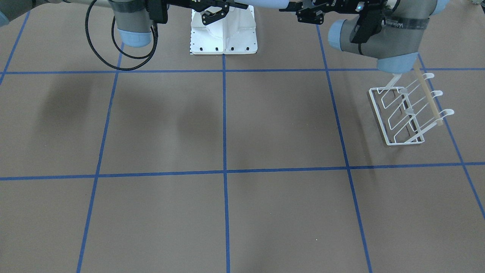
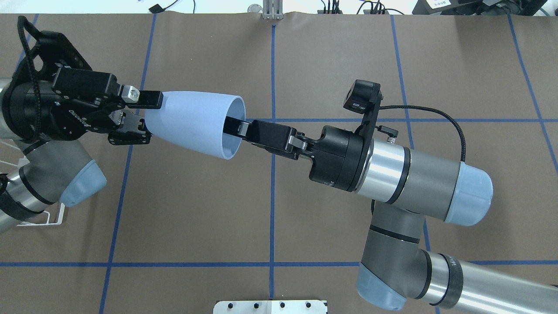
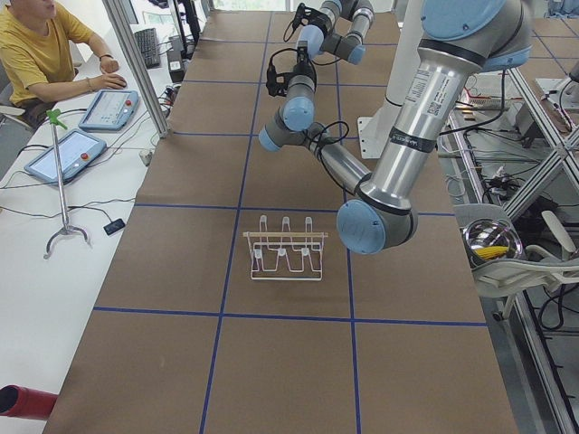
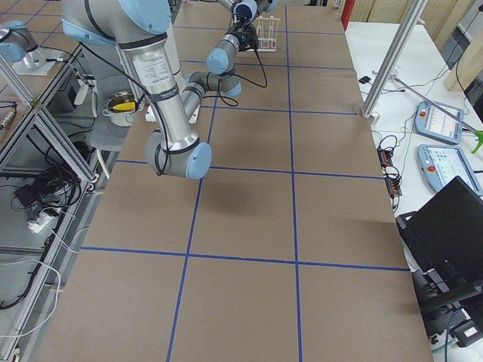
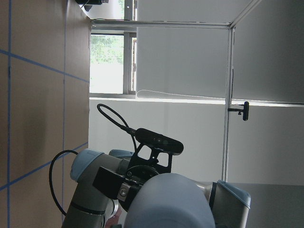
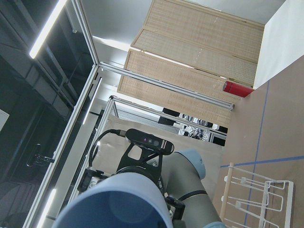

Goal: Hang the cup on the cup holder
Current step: 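Open the right gripper and pull it out of the cup mouth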

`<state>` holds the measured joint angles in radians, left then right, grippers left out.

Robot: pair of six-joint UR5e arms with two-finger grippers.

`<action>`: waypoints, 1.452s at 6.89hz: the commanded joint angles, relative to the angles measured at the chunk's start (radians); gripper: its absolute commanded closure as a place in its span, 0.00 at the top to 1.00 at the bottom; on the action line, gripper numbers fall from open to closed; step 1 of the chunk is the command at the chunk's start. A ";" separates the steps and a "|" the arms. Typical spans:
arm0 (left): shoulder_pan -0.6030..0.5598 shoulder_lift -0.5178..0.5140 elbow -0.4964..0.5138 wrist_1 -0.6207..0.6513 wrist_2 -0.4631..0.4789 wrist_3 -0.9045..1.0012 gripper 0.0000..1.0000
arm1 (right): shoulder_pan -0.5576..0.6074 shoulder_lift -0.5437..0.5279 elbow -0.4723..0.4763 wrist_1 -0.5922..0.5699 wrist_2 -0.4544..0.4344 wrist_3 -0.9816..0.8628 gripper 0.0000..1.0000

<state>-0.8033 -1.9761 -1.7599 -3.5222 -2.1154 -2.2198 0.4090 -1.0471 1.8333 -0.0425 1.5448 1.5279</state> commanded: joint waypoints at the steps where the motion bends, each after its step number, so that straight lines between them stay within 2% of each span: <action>1: 0.000 0.002 0.000 -0.001 0.000 0.000 0.00 | 0.001 -0.007 0.000 0.003 0.000 0.003 1.00; 4: 0.000 0.006 -0.001 -0.003 0.000 -0.001 0.00 | 0.005 -0.025 0.001 0.006 0.001 0.008 1.00; 7: -0.002 0.011 0.000 -0.017 -0.002 -0.003 0.00 | 0.043 -0.102 0.007 0.001 0.009 0.008 1.00; 8: -0.002 0.011 -0.001 -0.017 -0.002 0.000 0.00 | 0.088 -0.128 0.003 -0.037 0.017 0.008 1.00; 10: -0.005 0.014 -0.001 -0.009 0.002 0.005 0.00 | 0.225 -0.134 0.001 -0.312 0.113 0.000 1.00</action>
<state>-0.8064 -1.9636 -1.7608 -3.5355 -2.1155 -2.2175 0.5563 -1.1749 1.8363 -0.2068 1.6079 1.5338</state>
